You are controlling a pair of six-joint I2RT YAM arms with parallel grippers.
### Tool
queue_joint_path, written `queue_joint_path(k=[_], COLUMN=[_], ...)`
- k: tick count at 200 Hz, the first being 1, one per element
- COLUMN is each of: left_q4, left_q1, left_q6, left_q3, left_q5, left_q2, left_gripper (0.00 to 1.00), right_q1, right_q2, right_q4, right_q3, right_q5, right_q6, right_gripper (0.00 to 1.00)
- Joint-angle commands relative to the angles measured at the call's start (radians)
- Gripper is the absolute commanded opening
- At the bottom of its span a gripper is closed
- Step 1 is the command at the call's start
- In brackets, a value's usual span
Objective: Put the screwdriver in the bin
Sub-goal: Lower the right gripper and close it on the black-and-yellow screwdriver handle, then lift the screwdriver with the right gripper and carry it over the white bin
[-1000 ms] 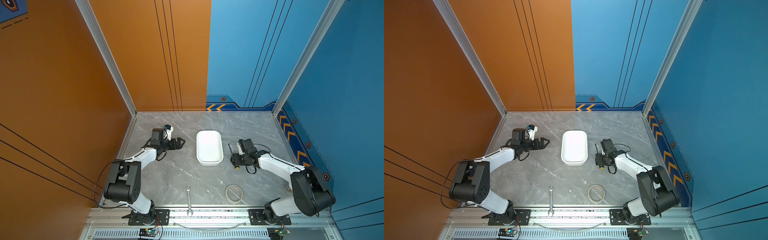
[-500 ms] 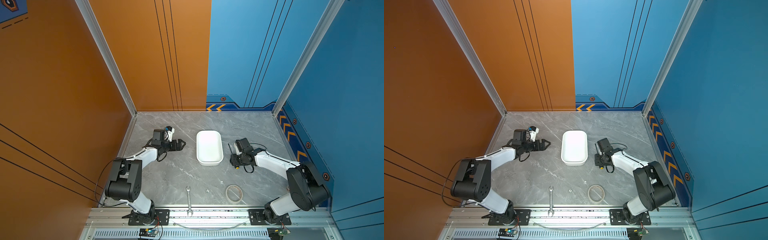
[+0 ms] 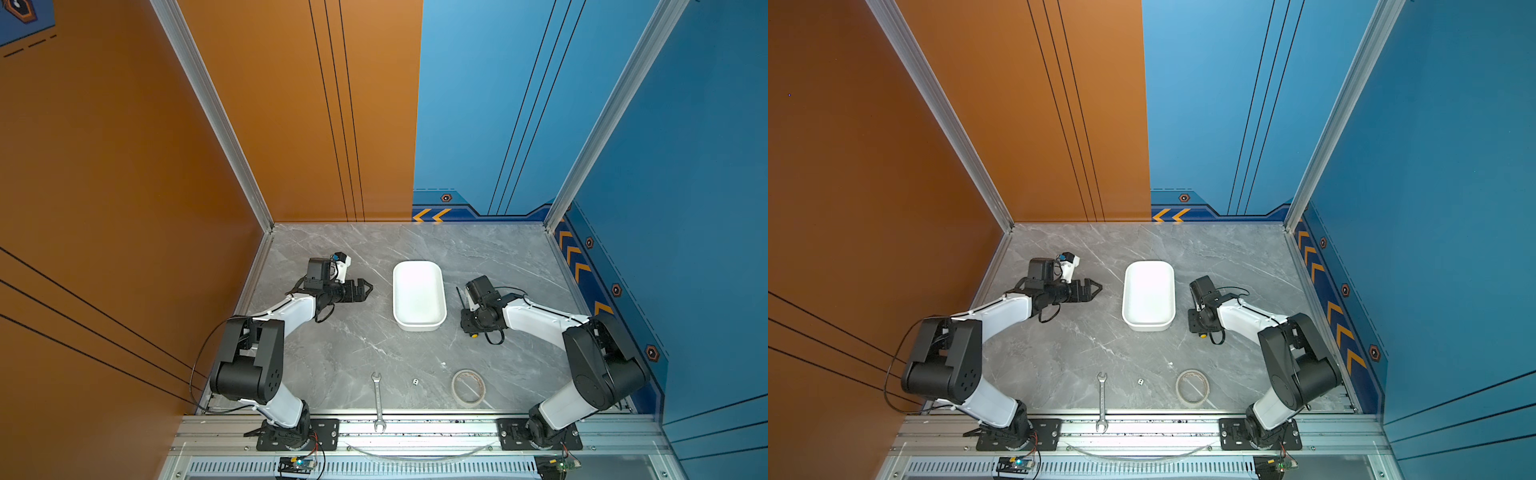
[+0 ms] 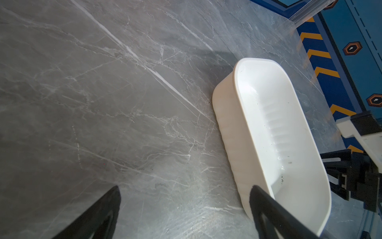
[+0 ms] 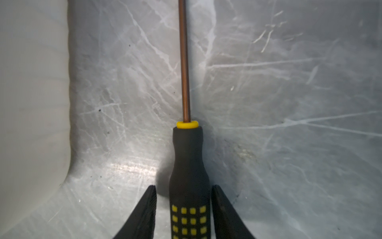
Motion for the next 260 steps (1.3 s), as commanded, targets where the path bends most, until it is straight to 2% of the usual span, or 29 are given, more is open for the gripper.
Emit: queue_joint_path(k=[1, 57, 124, 160, 206, 260], left_q4=[-0.026, -0.035, -0.041, -0.041, -0.041, -0.041], left_q1=[-0.01, -0.014, -0.023, -0.027, -0.03, -0.035], left_q6=[0.025, 0.033, 0.036, 0.035, 0.027, 0.009], left_q3=[0.027, 0.029, 0.028, 0.033, 0.042, 0.054], left_q5=[0.004, -0.001, -0.011, -0.008, 0.014, 0.048], left_q2=[0.007, 0.007, 0.0, -0.001, 0.004, 0.0], left_gripper=[0.98, 0.98, 0.98, 0.98, 0.98, 0.98], right_q1=[0.007, 0.014, 0.01, 0.009, 0.058, 0.156], right_q2=[0.019, 0.031, 0.014, -0.057, -0.13, -0.114], right_q4=[-0.044, -0.05, -0.085, -0.149, -0.305, -0.319], right_q3=[0.03, 0.04, 0.059, 0.105, 0.247, 0.381], right_q5=[0.034, 0.055, 0.042, 0.046, 0.122, 0.031], right_q6=[0.002, 0.011, 0.013, 0.03, 0.06, 0.099], right_gripper=[0.39, 0.22, 0.12, 0.09, 0.08, 0.08])
